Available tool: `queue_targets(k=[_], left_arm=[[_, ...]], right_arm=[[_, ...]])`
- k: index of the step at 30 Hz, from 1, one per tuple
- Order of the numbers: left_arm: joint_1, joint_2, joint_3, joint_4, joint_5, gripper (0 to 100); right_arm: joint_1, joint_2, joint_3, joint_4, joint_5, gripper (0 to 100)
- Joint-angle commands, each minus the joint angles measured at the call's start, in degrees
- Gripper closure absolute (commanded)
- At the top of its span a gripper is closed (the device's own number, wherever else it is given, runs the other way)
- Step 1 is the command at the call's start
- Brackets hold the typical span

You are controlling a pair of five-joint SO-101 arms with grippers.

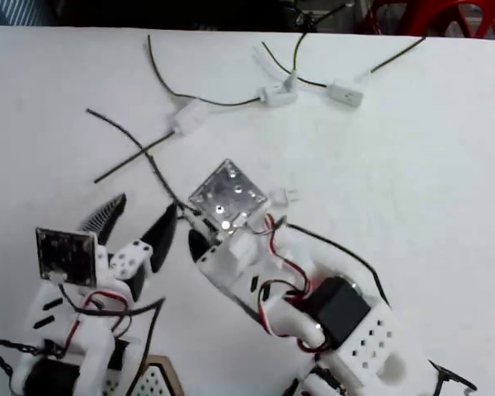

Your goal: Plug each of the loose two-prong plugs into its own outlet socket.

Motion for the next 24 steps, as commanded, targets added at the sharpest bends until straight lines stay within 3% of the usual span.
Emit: queue_targets(k=[1, 6, 9, 20, 24], left_arm=[[6.11, 0.22, -4.66, -0.44, 0.26, 74], [8.84, 0.22, -6.86, -0.44, 0.0, 74], [8.4, 0.22, -6.77, 0.0, -3.78, 74], [-0.13, 0.31, -5.45, 1.41, -5.01, 74], [-1.71, 0.4, 1.05, -5.36, -5.01, 74]], right_arm=[[-0.66, -1.45, -0.35, -1.36, -0.35, 98.1], [-0.66, -1.01, -0.18, -1.36, -0.35, 98.1], [-0.48, -1.71, -1.05, -1.36, -0.35, 98.1], [6.81, -4.44, -1.67, -5.14, -0.09, 98.1], [3.91, -7.52, -1.32, -4.97, -0.18, 98.1]])
